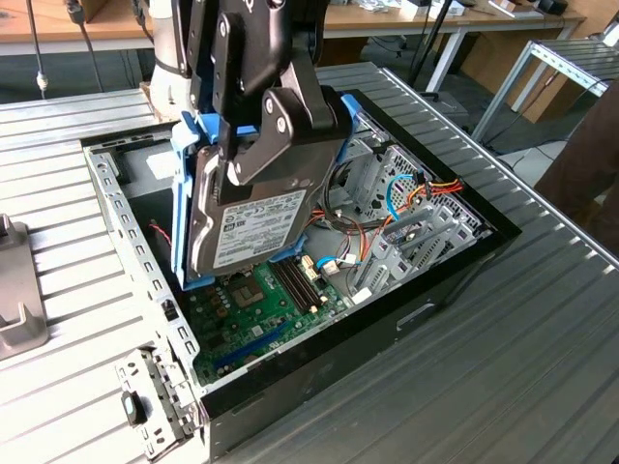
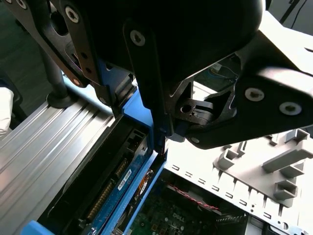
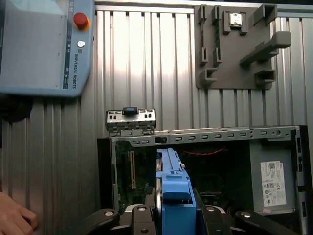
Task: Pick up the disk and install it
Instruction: 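Pick up the disk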
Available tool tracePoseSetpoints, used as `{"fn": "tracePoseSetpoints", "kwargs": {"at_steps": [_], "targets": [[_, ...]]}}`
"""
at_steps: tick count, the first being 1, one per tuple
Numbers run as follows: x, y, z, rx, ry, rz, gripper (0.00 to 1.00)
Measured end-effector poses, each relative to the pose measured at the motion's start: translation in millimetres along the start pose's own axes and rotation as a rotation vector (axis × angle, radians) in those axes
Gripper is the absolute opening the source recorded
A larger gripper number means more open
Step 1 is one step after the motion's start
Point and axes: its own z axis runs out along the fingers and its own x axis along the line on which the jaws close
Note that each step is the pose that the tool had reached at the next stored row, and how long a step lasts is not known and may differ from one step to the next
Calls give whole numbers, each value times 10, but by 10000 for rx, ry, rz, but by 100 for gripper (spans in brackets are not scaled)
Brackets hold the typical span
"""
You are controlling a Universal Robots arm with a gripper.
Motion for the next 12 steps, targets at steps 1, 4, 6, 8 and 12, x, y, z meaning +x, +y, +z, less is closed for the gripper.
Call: {"fn": "tracePoseSetpoints", "kwargs": {"at_steps": [1,4,6,8,12], "targets": [[3,-4,-1,0,0,0,37],[14,-16,-2,0,1,0,37],[22,-23,-3,0,0,0,37],[30,-30,-4,0,0,0,37],[49,-47,-7,1,-1,0,37]]}}
